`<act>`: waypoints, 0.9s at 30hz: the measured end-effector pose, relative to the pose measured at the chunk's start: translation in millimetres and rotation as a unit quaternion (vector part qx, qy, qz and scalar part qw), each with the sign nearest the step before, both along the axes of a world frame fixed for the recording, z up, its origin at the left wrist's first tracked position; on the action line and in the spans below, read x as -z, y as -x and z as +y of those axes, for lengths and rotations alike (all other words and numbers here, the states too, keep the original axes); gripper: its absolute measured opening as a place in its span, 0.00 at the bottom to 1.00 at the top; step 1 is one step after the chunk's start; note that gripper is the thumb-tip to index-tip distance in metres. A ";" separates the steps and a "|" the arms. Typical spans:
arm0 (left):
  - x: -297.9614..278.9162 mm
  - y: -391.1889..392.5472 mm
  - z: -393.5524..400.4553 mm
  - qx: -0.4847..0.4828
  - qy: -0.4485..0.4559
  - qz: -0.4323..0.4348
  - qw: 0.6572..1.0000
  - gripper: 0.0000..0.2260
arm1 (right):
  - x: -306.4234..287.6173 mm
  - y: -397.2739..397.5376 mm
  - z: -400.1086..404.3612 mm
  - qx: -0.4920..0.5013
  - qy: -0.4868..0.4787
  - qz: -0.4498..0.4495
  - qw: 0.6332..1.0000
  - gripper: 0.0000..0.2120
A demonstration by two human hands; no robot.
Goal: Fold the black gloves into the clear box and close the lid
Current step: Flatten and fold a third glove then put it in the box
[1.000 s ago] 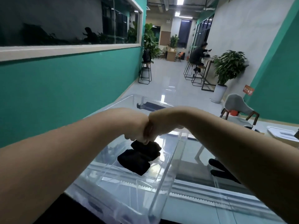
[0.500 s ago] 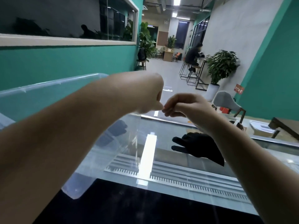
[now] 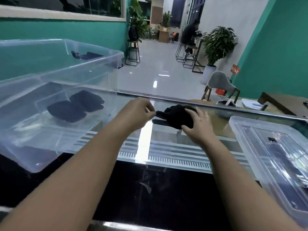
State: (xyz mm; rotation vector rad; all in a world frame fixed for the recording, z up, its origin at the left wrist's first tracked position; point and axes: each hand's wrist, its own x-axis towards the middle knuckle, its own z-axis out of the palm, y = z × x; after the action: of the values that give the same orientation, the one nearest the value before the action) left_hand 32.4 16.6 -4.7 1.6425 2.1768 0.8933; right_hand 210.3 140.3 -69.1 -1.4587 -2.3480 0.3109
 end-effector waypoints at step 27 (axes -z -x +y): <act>80.0 -37.3 26.3 0.098 -0.028 0.100 0.990 0.24 | 11.5 7.2 -16.3 0.018 0.009 0.058 0.998 0.25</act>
State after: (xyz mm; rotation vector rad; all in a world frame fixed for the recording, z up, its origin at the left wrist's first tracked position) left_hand 69.7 42.9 -84.8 2.0094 2.0819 0.7705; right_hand 203.1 124.0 -80.6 -1.4481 -2.2301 0.3980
